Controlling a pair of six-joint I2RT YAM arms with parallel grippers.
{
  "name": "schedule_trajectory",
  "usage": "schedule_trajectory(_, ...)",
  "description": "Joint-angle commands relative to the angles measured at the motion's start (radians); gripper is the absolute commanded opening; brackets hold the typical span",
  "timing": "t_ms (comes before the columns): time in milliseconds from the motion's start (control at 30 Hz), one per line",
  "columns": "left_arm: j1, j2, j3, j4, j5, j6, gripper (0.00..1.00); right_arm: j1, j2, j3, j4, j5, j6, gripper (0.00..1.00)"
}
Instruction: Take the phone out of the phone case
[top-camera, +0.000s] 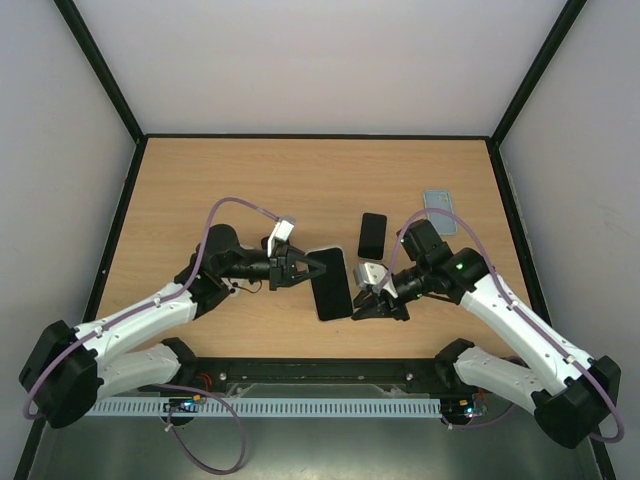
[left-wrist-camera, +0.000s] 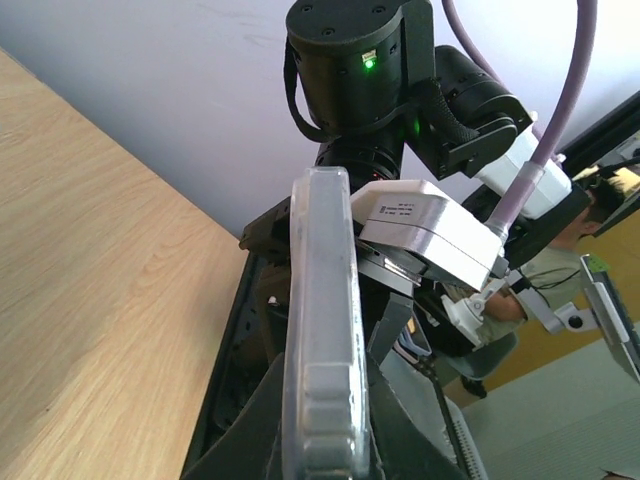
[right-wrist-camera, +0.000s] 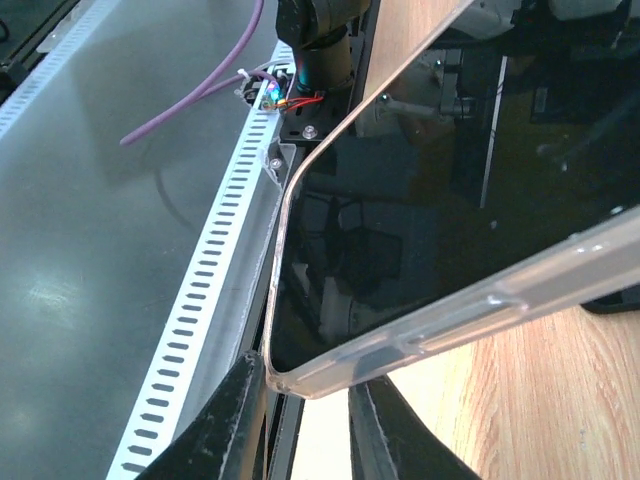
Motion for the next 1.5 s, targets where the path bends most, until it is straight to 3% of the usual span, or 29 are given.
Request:
schedule_trajectory(0,0.001,-0.010,0.006,0.126,0.077,-0.124,0.02,0.006,-0.031,0.008,0.025,0.055,-0.094,0.16)
schedule_trajectory(167,-0.004,-0.005,0.009,0.159,0.115,-0.174,0.03,0.006,-0.030,-0.007,0.091,0.153,-0.103,0.09)
schedule_trajectory(433,-0.010,-0.038,0.003,0.143,0.099,-0.170,0.03,0.002,0.015,-0.011,0.243,0.150,0.089,0.09)
schedule_trajectory(700,-0.013,-0.062,0.002,0.062,0.044,-0.096,0.02,0.000,-0.013,0.015,0.329,0.043,0.350,0.20)
schedule_trajectory(867,-0.020,-0.073,-0.013,0.096,0.028,-0.099,0.03,-0.002,-0.010,-0.001,0.421,0.085,0.528,0.25)
schedule_trajectory(1067,-0.032,-0.073,-0.018,0.117,0.030,-0.103,0.02,-0.011,0.028,-0.003,0.457,0.152,0.591,0.29)
schedule_trajectory(1300,-0.042,-0.062,-0.022,0.123,0.040,-0.104,0.02,-0.089,0.056,0.009,0.528,0.016,0.694,0.36)
schedule_trajectory(1467,-0.047,-0.060,-0.025,0.149,0.063,-0.117,0.03,-0.147,0.085,0.036,0.474,-0.054,0.621,0.40)
